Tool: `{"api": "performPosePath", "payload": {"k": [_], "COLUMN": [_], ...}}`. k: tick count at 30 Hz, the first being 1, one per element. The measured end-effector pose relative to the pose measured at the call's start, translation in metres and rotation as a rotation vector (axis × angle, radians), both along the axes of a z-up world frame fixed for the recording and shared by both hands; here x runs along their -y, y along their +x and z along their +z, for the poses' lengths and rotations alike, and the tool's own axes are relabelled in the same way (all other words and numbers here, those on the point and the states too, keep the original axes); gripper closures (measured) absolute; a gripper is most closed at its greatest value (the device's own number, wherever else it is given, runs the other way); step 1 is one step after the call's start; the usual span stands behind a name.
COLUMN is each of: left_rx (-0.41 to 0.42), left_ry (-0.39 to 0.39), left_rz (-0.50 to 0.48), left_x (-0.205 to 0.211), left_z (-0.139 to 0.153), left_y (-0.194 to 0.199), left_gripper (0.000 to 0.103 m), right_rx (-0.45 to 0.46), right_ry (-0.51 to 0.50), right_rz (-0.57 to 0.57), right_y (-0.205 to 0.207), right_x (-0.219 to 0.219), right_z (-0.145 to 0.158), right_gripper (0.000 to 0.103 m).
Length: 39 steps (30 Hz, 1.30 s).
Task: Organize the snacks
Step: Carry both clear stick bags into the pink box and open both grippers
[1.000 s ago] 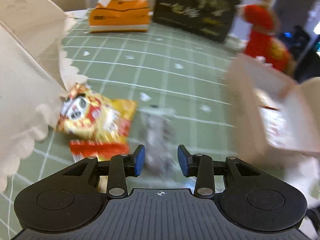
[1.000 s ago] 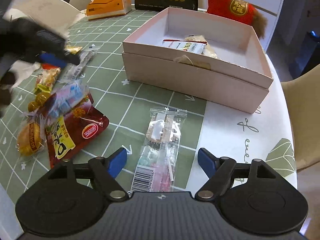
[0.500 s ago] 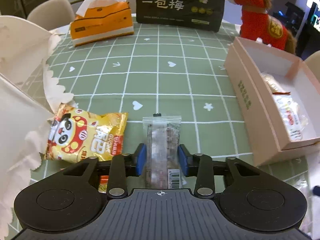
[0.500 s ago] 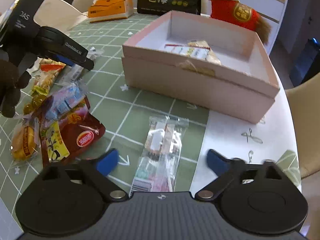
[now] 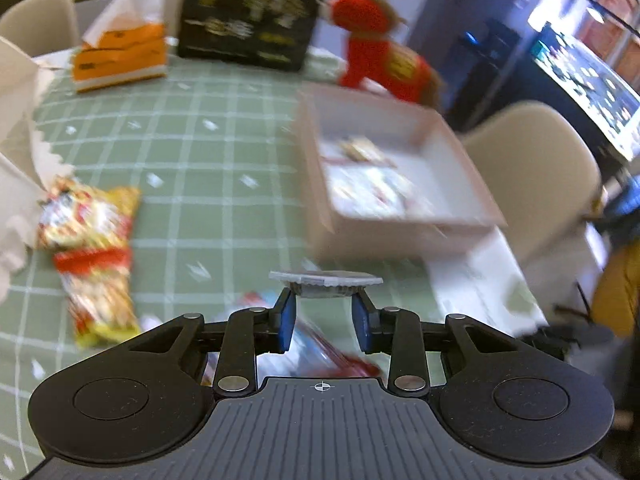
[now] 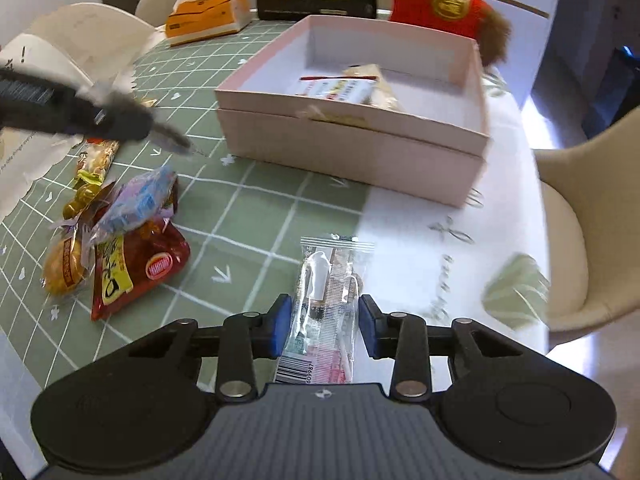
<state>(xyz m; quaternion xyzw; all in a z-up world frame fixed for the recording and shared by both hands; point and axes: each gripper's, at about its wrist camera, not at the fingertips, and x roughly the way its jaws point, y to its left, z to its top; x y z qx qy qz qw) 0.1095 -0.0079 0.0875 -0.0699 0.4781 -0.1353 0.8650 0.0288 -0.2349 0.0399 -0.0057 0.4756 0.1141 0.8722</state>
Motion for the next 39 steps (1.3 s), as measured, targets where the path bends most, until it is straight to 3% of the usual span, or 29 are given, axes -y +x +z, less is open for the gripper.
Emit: {"api": "performPosePath", "payload": {"k": [3,8,11,12,17,21,27,31,39], "left_rx": [-0.044,-0.036,-0.014,-0.003,0.11,0.141,0.039,0.01,0.089], "left_ry": [-0.029,-0.071,-0.081,-0.086,-0.065,-0.04,-0.007,0.072,0.375], "left_rz": [-0.045,-0.099,-0.125,-0.131,-0.142,-0.127,-0.144,-0.187,-0.294], "left_x": [0.016,0.038,0.048,0.05,0.06,0.062,0.054,0.071,0.12], "left_z": [0.001,0.015,0.028,0.034,0.069,0.076,0.025,-0.01,-0.051], "left_y": [-0.016,-0.033,-0.035,-0.033,-0.001,0.02,0.021,0.003,-0.035], "left_gripper": [0.069,0.071,0.08,0.093,0.093,0.092,0.085,0.084,0.08], "right_rx": [0.015,0.091,0.144,0.162,0.25,0.26,0.127,0.044,-0.009], "right_ry": [0.015,0.057,0.068,0.074,0.09,0.082,0.071,0.036,0.012], "right_rz": [-0.016,-0.034,-0.043,-0.049,-0.068,-0.066,-0.074,-0.061,-0.072], "right_y": [-0.01,-0.02,-0.017,-0.017,-0.007,-0.002,0.002,-0.001,-0.009], "right_x": [0.01,0.021,0.028,0.031,0.042,0.044,0.042,0.035,0.035], "right_z": [0.01,0.039,0.056,0.063,0.089,0.091,0.049,0.017,-0.009], "right_gripper": [0.068,0.067,0.067,0.067,0.067,0.067,0.067,0.067,0.067]}}
